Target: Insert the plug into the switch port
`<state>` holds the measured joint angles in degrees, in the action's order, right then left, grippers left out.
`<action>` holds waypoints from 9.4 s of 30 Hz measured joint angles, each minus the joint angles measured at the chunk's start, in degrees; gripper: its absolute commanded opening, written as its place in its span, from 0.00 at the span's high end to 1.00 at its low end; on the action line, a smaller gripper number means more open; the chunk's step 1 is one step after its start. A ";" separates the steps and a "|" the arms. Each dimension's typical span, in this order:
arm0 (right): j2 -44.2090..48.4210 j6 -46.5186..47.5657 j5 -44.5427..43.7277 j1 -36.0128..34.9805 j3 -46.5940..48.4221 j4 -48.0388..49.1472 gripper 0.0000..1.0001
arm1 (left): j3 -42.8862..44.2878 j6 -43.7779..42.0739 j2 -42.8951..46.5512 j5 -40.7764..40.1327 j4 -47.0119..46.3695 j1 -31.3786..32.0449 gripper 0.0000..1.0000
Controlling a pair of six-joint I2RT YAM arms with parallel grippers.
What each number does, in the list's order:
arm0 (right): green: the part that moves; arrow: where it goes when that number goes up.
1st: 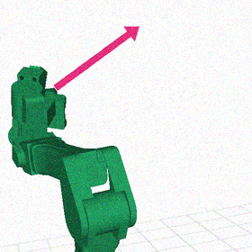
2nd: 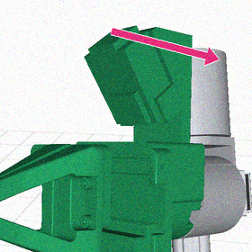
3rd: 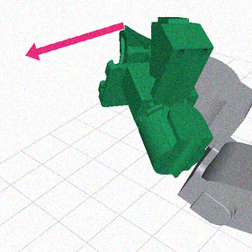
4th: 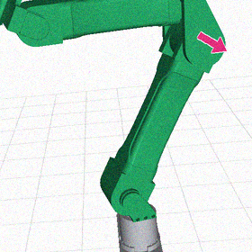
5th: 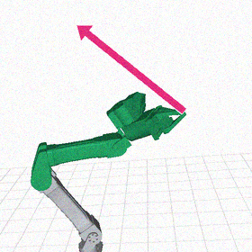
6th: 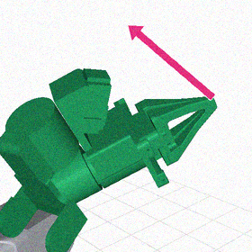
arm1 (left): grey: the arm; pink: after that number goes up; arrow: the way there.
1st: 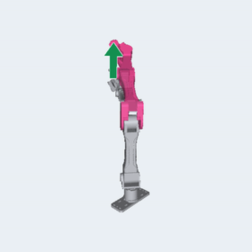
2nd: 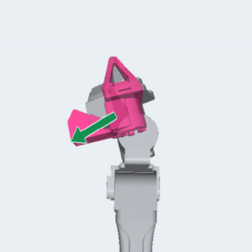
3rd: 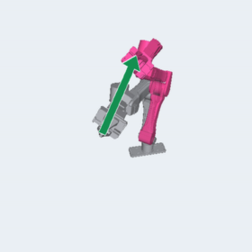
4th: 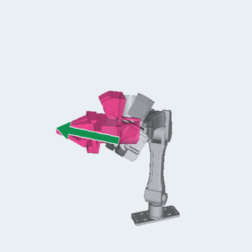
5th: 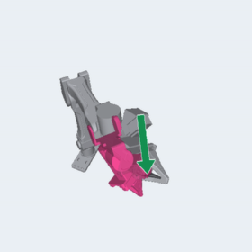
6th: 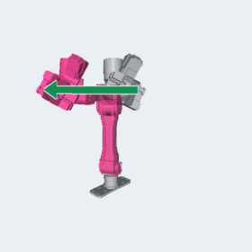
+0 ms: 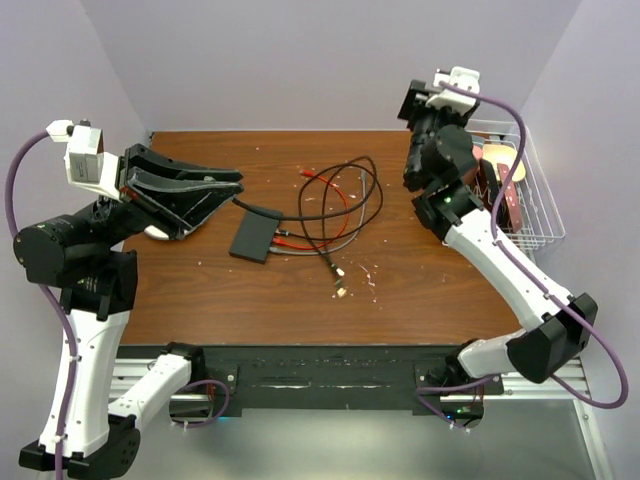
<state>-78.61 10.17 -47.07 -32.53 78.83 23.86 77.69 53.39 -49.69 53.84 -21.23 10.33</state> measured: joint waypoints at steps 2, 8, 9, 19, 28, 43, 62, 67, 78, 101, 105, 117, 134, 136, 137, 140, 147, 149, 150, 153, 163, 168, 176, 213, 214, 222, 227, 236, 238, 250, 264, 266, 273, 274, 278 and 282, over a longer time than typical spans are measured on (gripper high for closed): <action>-1.29 0.70 1.44 0.74 4.00 0.20 0.34 | -0.44 -0.48 0.28 -0.07 1.01 0.00 1.00; -1.70 -2.19 12.87 1.60 11.21 -5.88 0.23 | -3.30 -1.88 1.57 -0.33 2.54 0.00 1.00; -1.05 -3.32 16.52 1.57 10.99 -7.23 0.19 | -4.28 -1.95 1.60 -0.33 2.25 0.00 1.00; 5.75 -17.64 57.09 1.42 -6.40 -10.75 0.12 | -21.53 -3.02 -1.79 -0.28 -1.75 0.00 1.00; -0.72 -30.75 77.44 -0.66 -13.62 -3.21 0.15 | -32.98 -2.78 -6.16 -3.21 -9.25 0.00 1.00; -6.05 -35.60 84.61 -10.75 -13.66 3.48 0.46 | -35.60 -1.84 -8.57 -4.63 -17.05 0.00 1.00; -9.70 -36.48 74.95 -11.96 -13.64 0.90 1.00 | -36.79 -4.13 -8.63 -6.75 -15.45 -0.02 0.06; -8.24 -32.35 73.31 -11.72 -13.64 -5.22 1.00 | -36.76 -6.69 -4.74 -10.51 -8.63 -0.79 0.05; -1.88 -27.65 73.44 -11.72 -15.02 -9.84 1.00 | -35.78 -9.03 -3.98 -12.13 -4.83 -1.60 0.13; -2.89 -21.49 100.69 -6.99 -11.89 -15.63 1.00 | -40.83 -2.60 -5.60 4.04 -31.93 -1.66 0.31; -2.89 -21.62 102.25 -7.10 -11.89 -15.45 1.00 | -40.85 -1.73 -6.62 4.74 -33.97 -1.62 0.37; -4.22 -21.73 102.55 -7.39 -11.87 -15.26 1.00 | -40.85 -1.49 -10.88 5.44 -36.35 3.19 0.86; 3.50 -21.88 83.17 -7.87 -11.85 -15.17 0.21 | -36.48 -10.08 -5.11 -6.43 -14.64 4.48 1.00; 4.37 -22.36 81.83 -7.91 -11.85 -13.44 0.22 | -35.80 -10.47 -4.48 -8.35 -12.31 4.55 1.00; 4.39 -22.67 81.18 -8.00 -11.82 -12.59 0.22 | -35.56 -10.58 -4.39 -9.20 -11.26 4.66 1.00; 2.93 -23.34 80.21 -8.48 -11.52 -11.67 0.22 | -35.30 -10.73 -4.37 -10.69 -9.09 4.85 1.00; -2.89 -24.35 78.84 -10.67 -10.84 -11.52 0.30 | -35.30 -10.75 -4.24 -12.17 -6.88 4.87 1.00; -3.52 -24.59 78.25 -10.99 -10.69 -11.54 0.46 | -35.30 -10.75 -4.15 -12.24 -6.75 4.87 1.00; -3.56 -24.79 78.07 -11.10 -10.67 -11.41 0.46 | -35.30 -10.75 -4.09 -12.26 -6.73 4.87 1.00; -3.54 -25.77 77.92 -11.13 -10.64 -9.97 0.61 | -35.26 -10.75 -4.02 -12.26 -6.71 4.87 1.00; -3.52 -27.02 78.88 -11.78 -10.45 -7.89 1.00 | -34.73 -12.15 -3.85 -13.51 -6.36 4.74 0.36; -3.50 -24.96 76.50 -10.25 -10.05 -10.14 1.00 | -33.73 -16.90 -0.98 -15.67 -0.61 5.03 0.06; -3.50 -20.26 87.08 -2.03 -8.15 -16.96 1.00 | -32.81 -25.18 5.40 -21.81 6.32 5.07 0.01; -8.83 -12.81 121.13 -9.75 -0.48 -23.28 1.00 | -41.97 -26.18 4.66 7.43 -22.84 8.61 0.53; -8.83 -12.98 121.11 -9.75 -0.33 -23.08 1.00 | -41.99 -26.18 4.68 7.56 -22.86 8.68 0.53; -8.83 -14.16 120.50 -9.73 0.02 -22.27 1.00 | -41.97 -26.16 4.81 7.93 -22.95 8.85 1.00; -8.83 -15.19 119.97 -9.70 0.02 -21.79 0.75 | -41.97 -25.44 4.37 7.39 -23.32 8.83 1.00; -6.10 -15.26 100.54 -9.81 0.35 -25.20 0.14 | -38.99 -25.44 4.46 -0.31 -14.86 8.94 1.00; -4.42 -15.10 94.75 -9.84 0.35 -26.23 0.08 | -37.83 -25.38 4.46 -3.39 -11.87 8.94 1.00; 4.22 -14.86 71.25 -11.82 -2.47 -23.32 0.09 | -32.87 -19.12 2.75 -26.93 6.43 8.96 1.00; -3.13 -8.59 56.96 -18.12 -2.47 -23.98 0.12 | -31.76 -13.42 -0.35 -33.86 13.42 8.96 1.00; -3.21 -7.96 56.24 -18.10 -2.47 -23.98 0.12 | -31.69 -13.42 -0.63 -33.73 13.40 8.96 1.00; -4.90 -6.64 55.06 -18.10 -2.47 -23.87 0.14 | -31.19 -13.42 -1.20 -33.03 13.35 8.96 1.00; -5.29 -6.49 55.06 -18.10 -2.47 -23.85 0.14 | -31.19 -13.42 -1.20 -33.00 13.33 8.96 1.00; -6.12 -5.99 55.15 -18.10 -2.47 -23.87 0.29 | -31.17 -13.44 -1.29 -32.83 13.33 8.96 1.00; -6.16 -6.03 55.17 -18.10 -2.47 -23.65 0.30 | -31.17 -13.44 -1.49 -32.54 13.33 8.96 1.00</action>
<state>-84.77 4.14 8.10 -50.63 76.36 0.21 46.52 39.94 -51.18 21.30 -7.90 19.29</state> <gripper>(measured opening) 0.713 0.125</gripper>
